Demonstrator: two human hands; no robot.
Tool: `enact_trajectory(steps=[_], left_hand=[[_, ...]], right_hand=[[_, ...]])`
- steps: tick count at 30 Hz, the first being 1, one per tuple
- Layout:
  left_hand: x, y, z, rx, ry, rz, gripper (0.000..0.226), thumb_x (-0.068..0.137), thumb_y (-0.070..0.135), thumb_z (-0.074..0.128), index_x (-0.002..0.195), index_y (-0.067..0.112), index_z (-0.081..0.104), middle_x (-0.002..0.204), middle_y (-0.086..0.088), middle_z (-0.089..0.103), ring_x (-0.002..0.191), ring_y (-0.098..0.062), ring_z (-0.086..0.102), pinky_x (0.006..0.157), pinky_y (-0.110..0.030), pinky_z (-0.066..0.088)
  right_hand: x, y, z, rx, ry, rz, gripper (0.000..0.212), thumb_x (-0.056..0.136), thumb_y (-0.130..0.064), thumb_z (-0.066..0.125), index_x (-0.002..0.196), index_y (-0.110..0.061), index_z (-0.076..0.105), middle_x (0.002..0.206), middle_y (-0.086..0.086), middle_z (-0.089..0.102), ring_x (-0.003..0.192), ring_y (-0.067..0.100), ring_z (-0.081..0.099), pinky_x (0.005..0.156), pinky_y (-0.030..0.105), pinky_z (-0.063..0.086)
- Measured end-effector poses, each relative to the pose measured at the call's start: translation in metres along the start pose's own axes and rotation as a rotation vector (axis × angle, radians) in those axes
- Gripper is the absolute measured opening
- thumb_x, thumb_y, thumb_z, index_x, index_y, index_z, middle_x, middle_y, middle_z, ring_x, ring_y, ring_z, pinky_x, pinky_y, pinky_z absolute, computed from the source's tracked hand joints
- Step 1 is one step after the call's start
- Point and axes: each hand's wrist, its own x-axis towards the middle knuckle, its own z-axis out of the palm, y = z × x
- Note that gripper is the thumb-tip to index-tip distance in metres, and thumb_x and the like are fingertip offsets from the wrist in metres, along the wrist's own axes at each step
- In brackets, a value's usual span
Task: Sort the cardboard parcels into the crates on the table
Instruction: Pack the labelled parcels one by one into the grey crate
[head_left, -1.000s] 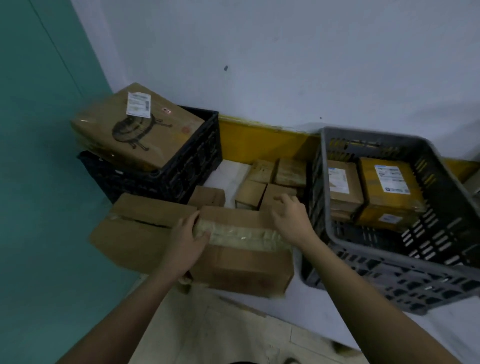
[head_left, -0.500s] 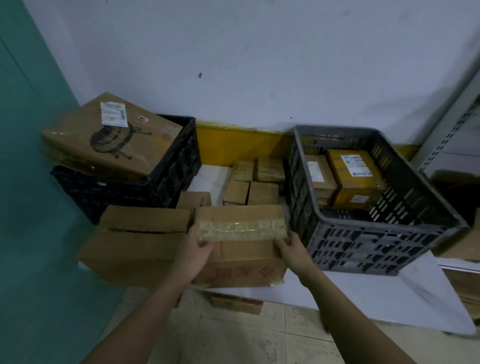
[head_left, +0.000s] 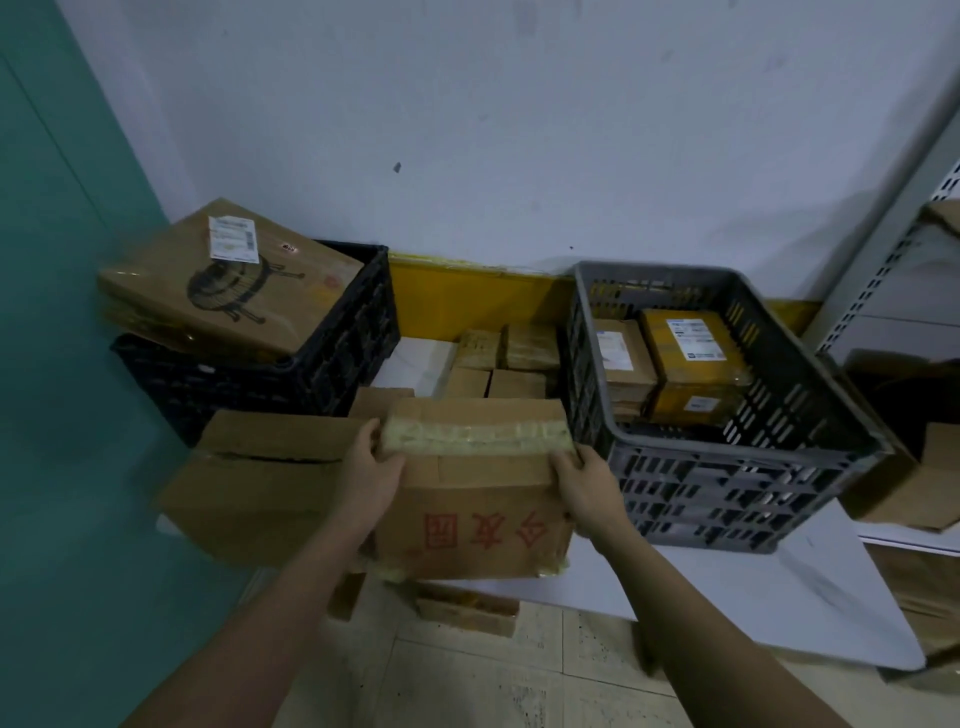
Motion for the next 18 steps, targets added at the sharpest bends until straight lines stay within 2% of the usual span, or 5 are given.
enact_trajectory(steps=[6, 9, 12, 15, 18], left_hand=[[-0.001, 0.038, -0.016, -0.062, 0.084, 0.035, 0.045, 0.099, 0.033, 0.052, 0.143, 0.023, 0.049, 0.122, 0.005, 0.059, 0.098, -0.018, 0.059, 0.075, -0.037, 0.050], [-0.006, 0.060, -0.025, -0.129, 0.116, 0.089, 0.023, 0.099, 0.036, 0.053, 0.112, 0.028, 0.070, 0.088, 0.004, 0.070, 0.076, -0.018, 0.066, 0.059, -0.034, 0.054], [-0.010, 0.085, -0.035, -0.231, 0.142, 0.143, 0.025, 0.099, 0.048, 0.049, 0.083, 0.041, 0.067, 0.082, 0.003, 0.066, 0.073, -0.017, 0.062, 0.063, -0.034, 0.050], [-0.010, 0.109, -0.043, -0.362, 0.164, 0.191, 0.024, 0.093, 0.062, 0.045, 0.092, 0.044, 0.061, 0.100, 0.005, 0.066, 0.094, -0.019, 0.064, 0.081, -0.041, 0.052], [-0.009, 0.122, -0.056, -0.550, 0.119, 0.156, 0.056, 0.088, 0.075, 0.041, 0.112, 0.032, 0.068, 0.104, 0.001, 0.075, 0.093, -0.018, 0.071, 0.072, -0.035, 0.058]], right_hand=[[-0.013, -0.031, -0.023, -0.010, 0.123, -0.160, 0.054, 0.095, -0.059, 0.042, 0.135, -0.024, 0.049, 0.113, 0.000, 0.063, 0.092, 0.021, 0.063, 0.080, 0.047, 0.057], [-0.024, -0.047, -0.032, 0.047, 0.170, -0.239, 0.052, 0.094, -0.061, 0.046, 0.133, -0.026, 0.051, 0.117, -0.001, 0.063, 0.100, 0.022, 0.062, 0.084, 0.049, 0.056], [-0.033, -0.064, -0.041, 0.192, 0.271, -0.339, 0.047, 0.091, -0.061, 0.051, 0.126, -0.031, 0.054, 0.111, -0.009, 0.063, 0.100, 0.016, 0.063, 0.079, 0.041, 0.057], [-0.033, -0.077, -0.050, 0.374, 0.250, -0.485, 0.041, 0.094, -0.053, 0.056, 0.130, -0.032, 0.051, 0.116, -0.016, 0.062, 0.109, 0.007, 0.061, 0.088, 0.036, 0.057], [-0.026, -0.079, -0.060, 0.465, 0.021, -0.650, 0.051, 0.097, -0.030, 0.061, 0.142, -0.043, 0.039, 0.134, -0.026, 0.053, 0.126, -0.004, 0.051, 0.095, 0.024, 0.053]])
